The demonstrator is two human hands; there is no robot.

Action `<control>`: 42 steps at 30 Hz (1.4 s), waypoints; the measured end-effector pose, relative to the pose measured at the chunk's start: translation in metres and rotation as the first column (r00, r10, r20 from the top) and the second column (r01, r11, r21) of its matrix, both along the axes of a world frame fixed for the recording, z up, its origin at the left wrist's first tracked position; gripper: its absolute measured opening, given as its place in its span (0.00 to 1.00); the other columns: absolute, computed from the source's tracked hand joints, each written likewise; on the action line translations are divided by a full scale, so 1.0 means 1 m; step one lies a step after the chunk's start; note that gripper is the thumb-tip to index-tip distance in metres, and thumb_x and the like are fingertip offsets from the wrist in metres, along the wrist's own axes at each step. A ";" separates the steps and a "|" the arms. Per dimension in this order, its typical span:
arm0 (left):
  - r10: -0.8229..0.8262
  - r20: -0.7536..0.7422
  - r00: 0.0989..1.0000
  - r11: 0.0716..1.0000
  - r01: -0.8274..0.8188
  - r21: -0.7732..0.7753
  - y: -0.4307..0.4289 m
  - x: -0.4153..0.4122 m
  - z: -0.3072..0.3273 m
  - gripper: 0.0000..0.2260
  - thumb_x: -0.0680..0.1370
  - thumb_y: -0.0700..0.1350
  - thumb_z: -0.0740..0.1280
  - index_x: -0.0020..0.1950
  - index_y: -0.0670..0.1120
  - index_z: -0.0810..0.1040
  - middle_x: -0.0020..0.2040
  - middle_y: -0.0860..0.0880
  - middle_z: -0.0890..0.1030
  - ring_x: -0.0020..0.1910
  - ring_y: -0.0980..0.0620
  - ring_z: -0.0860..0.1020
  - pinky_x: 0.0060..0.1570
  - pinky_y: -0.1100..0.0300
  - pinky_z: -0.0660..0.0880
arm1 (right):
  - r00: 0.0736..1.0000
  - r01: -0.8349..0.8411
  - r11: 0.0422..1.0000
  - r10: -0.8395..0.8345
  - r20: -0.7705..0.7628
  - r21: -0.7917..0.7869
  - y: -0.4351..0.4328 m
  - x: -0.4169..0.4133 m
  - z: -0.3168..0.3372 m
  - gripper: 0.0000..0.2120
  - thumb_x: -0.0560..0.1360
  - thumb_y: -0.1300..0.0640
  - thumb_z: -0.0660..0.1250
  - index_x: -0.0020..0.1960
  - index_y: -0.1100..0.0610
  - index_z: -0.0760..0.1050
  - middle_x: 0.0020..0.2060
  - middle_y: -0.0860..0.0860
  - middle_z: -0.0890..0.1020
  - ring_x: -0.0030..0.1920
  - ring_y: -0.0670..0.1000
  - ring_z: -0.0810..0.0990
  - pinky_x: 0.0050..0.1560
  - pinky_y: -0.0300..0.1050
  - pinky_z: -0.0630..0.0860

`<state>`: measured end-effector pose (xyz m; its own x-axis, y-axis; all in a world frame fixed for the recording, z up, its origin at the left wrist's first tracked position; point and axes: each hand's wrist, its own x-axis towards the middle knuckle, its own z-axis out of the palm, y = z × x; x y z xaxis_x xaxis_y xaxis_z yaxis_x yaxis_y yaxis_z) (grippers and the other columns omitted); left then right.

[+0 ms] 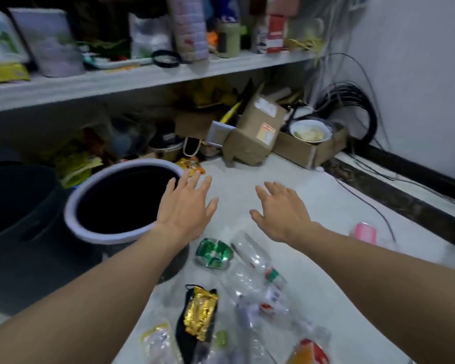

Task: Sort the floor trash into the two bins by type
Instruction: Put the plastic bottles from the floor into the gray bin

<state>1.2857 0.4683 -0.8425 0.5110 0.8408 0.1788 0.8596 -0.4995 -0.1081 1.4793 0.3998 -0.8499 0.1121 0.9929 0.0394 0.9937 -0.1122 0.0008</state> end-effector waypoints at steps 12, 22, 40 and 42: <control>-0.140 -0.011 0.990 0.986 0.138 -0.098 -0.071 0.165 -0.062 0.27 0.82 0.60 0.47 0.79 0.51 0.51 0.79 0.48 0.54 0.78 0.46 0.50 0.75 0.48 0.51 | 0.986 0.165 0.984 -0.166 -0.009 -0.068 -0.085 0.142 -0.059 0.28 0.80 0.43 0.54 0.75 0.57 0.58 0.73 0.55 0.62 0.72 0.57 0.60 0.69 0.54 0.61; -0.222 -0.048 0.974 0.963 0.211 -0.166 -0.099 0.252 -0.108 0.26 0.82 0.58 0.47 0.78 0.49 0.52 0.78 0.47 0.56 0.77 0.46 0.51 0.74 0.48 0.52 | 0.939 0.327 0.935 -0.338 -0.067 -0.136 -0.137 0.227 -0.105 0.27 0.80 0.44 0.55 0.73 0.58 0.60 0.71 0.57 0.67 0.68 0.58 0.66 0.65 0.52 0.64; -0.300 -0.085 0.950 0.922 0.266 -0.281 -0.098 0.334 -0.181 0.26 0.82 0.58 0.47 0.79 0.49 0.51 0.79 0.46 0.55 0.78 0.46 0.50 0.75 0.49 0.53 | 0.541 0.584 0.745 -0.654 -0.528 -0.324 -0.136 0.289 -0.200 0.37 0.78 0.46 0.64 0.79 0.49 0.46 0.77 0.55 0.54 0.74 0.58 0.61 0.64 0.52 0.67; -0.303 -0.091 0.949 0.917 0.264 -0.297 -0.097 0.338 -0.185 0.27 0.82 0.58 0.47 0.79 0.50 0.50 0.79 0.46 0.54 0.78 0.46 0.50 0.75 0.49 0.53 | 0.482 0.611 0.717 -0.673 -0.561 -0.336 -0.131 0.289 -0.209 0.38 0.77 0.47 0.66 0.79 0.48 0.46 0.75 0.55 0.57 0.72 0.58 0.64 0.63 0.52 0.69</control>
<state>1.6237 0.3711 -1.0277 0.7380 0.6628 -0.1266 0.6648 -0.7463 -0.0325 1.7686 0.2684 -1.0594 0.6855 0.6291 -0.3666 0.4106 -0.7497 -0.5189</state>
